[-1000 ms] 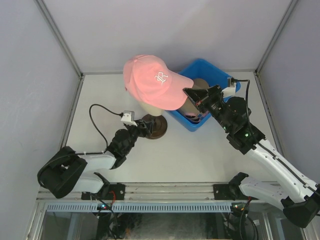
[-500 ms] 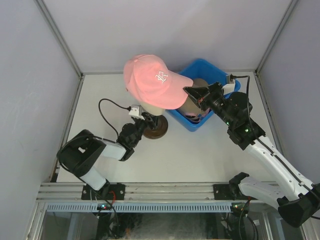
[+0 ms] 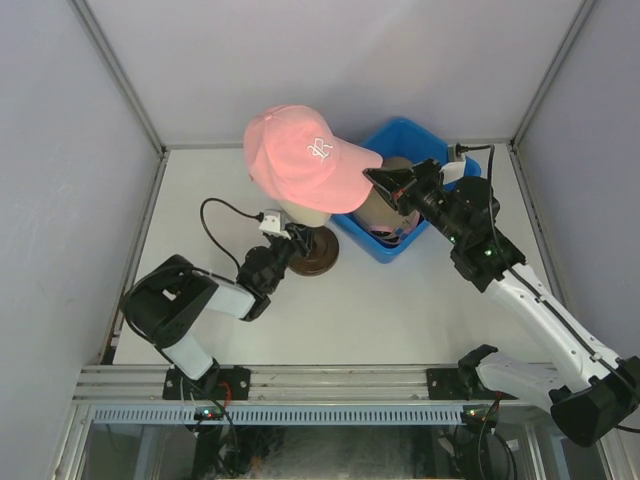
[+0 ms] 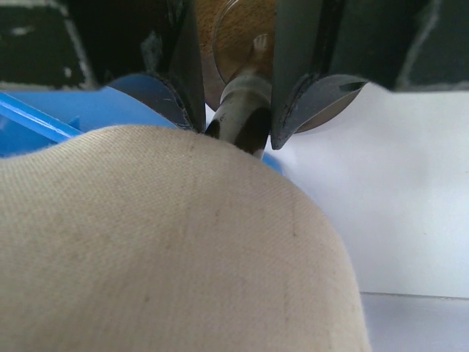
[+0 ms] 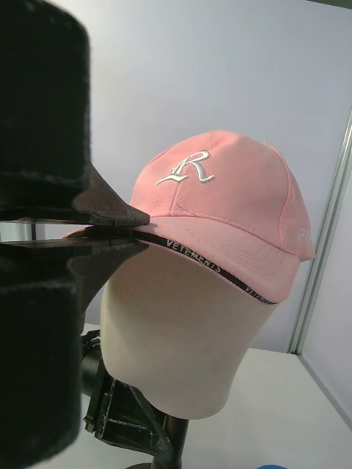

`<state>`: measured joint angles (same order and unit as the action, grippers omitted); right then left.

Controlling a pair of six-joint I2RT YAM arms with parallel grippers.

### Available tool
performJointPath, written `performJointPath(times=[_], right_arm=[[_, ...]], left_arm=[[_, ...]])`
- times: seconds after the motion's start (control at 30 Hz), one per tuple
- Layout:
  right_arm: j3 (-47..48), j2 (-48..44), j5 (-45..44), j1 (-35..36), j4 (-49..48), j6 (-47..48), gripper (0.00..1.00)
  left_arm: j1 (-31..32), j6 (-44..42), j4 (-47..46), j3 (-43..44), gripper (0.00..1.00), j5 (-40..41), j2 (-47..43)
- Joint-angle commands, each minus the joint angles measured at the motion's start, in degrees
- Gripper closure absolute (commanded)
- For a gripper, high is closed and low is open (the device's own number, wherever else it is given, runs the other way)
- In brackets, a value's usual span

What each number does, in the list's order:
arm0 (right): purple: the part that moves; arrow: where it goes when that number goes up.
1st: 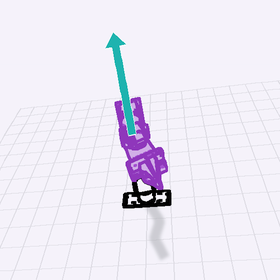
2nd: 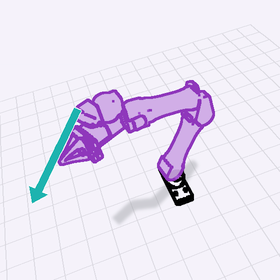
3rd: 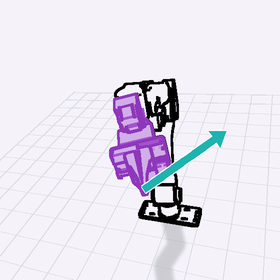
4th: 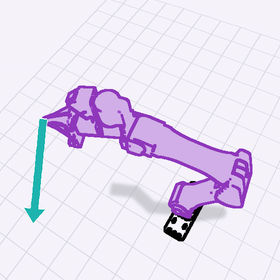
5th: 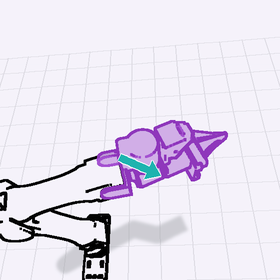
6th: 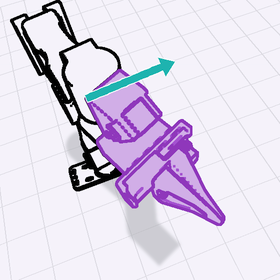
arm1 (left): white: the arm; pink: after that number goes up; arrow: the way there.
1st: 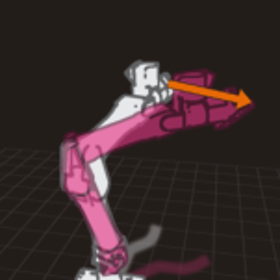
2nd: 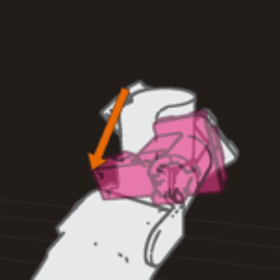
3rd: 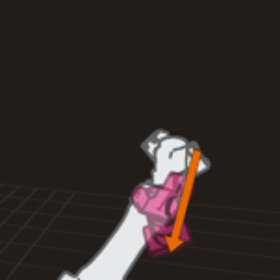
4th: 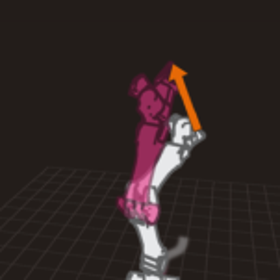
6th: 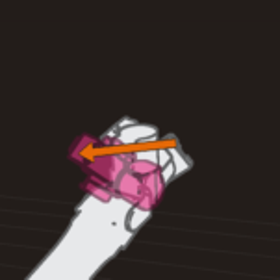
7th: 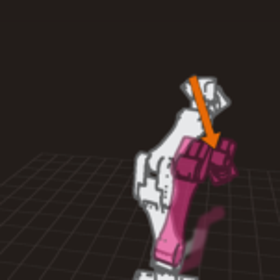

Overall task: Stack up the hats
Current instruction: Place the hat on the hat stand.

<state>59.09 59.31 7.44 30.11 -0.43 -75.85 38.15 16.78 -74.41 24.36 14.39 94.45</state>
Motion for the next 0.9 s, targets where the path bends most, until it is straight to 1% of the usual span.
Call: performJointPath(times=[0.0,0.13,0.27,0.4,0.53,0.7,0.87], right_arm=[[2.8,1.2,0.6,0.8,-0.6,-0.1,1.0],[3.5,1.4,-0.4,1.1,-1.5,-0.4,1.0],[3.8,1.4,-1.0,1.1,-2.8,-1.1,1.0],[3.8,2.1,-0.9,1.3,-5.0,-2.3,1.0],[4.4,4.0,-0.2,1.9,-7.5,-3.8,1.0],[5.6,5.6,-0.2,3.0,-7.9,-3.8,1.0],[5.3,6.1,0.0,3.1,-7.0,-3.5,1.0]], left_arm=[[0.8,1.4,-5.0,0.3,1.0,7.0,-3.9],[2.2,0.3,-5.0,-0.8,1.0,15.1,-5.5],[4.7,-1.6,-5.0,-1.8,1.0,25.5,-6.7],[6.1,-2.6,-5.1,-2.0,1.0,32.5,-7.1],[8.0,-3.2,-5.1,-1.8,1.0,41.5,-7.2],[8.9,-2.9,-5.2,-1.3,1.0,47.3,-6.9],[9.1,-2.0,-5.1,-0.8,1.0,50.1,-6.5]])
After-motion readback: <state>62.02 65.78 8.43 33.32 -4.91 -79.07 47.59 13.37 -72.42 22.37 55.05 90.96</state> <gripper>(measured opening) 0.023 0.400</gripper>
